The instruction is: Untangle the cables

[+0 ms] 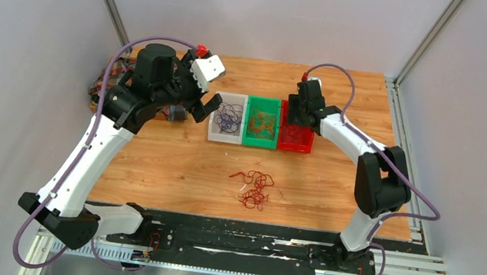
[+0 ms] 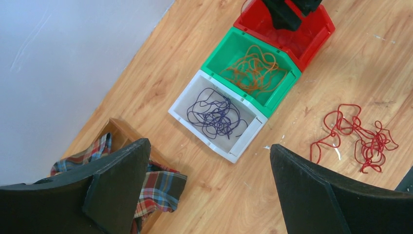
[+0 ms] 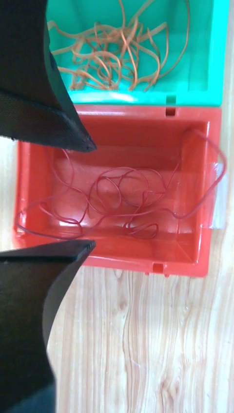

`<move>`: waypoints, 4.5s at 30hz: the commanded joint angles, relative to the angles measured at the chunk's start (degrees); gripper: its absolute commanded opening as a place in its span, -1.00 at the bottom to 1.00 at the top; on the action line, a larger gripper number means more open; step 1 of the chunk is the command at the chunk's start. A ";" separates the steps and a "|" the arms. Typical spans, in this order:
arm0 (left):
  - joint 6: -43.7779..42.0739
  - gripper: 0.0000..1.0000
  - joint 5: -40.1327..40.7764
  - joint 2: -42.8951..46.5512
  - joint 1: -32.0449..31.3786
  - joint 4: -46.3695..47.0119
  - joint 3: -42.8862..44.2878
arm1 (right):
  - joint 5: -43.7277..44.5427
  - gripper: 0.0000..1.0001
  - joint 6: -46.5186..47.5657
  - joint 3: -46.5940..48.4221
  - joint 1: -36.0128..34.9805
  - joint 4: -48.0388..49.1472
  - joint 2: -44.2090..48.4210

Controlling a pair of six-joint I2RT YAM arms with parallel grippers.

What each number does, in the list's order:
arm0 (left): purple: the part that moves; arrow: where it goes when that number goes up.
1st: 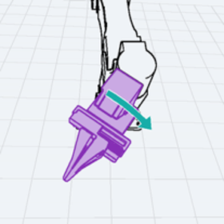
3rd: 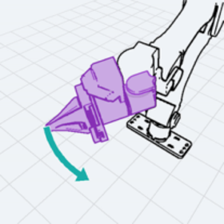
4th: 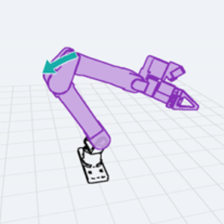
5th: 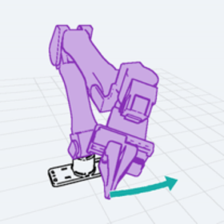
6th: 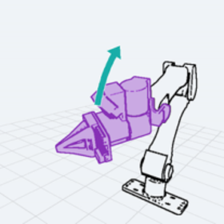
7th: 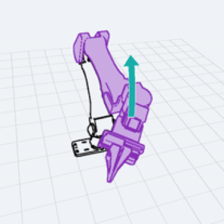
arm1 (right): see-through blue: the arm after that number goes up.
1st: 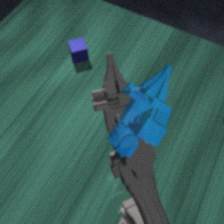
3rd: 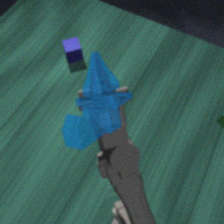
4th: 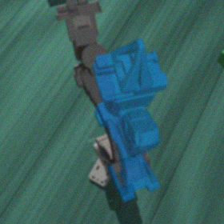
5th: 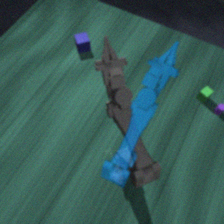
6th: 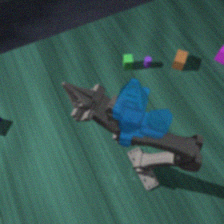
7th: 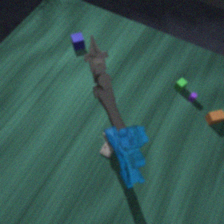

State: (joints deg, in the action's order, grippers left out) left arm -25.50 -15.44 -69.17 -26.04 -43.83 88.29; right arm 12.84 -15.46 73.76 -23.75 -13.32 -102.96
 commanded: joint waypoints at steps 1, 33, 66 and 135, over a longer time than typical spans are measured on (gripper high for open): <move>-0.77 0.96 -1.34 -0.12 0.30 0.65 0.94 | -1.27 0.42 1.32 0.89 -0.25 -3.36 7.07; -4.27 0.96 -16.03 -18.99 -13.12 -3.97 -14.62 | -8.27 0.37 -6.47 -36.38 -8.59 7.31 51.24; -1.51 -0.93 -15.19 -33.90 -19.35 5.62 -12.25 | -8.38 0.11 -4.88 -44.52 -8.55 11.95 68.82; 4.15 -0.99 -8.19 -11.43 -19.48 -25.32 34.85 | -14.51 -0.01 1.21 -37.29 -27.87 63.97 18.37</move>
State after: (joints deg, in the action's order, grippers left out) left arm -23.22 -25.39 -80.42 -44.88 -69.52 117.58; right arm -3.92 -11.94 38.92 -51.22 45.89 -82.08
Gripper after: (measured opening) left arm 0.023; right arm 0.505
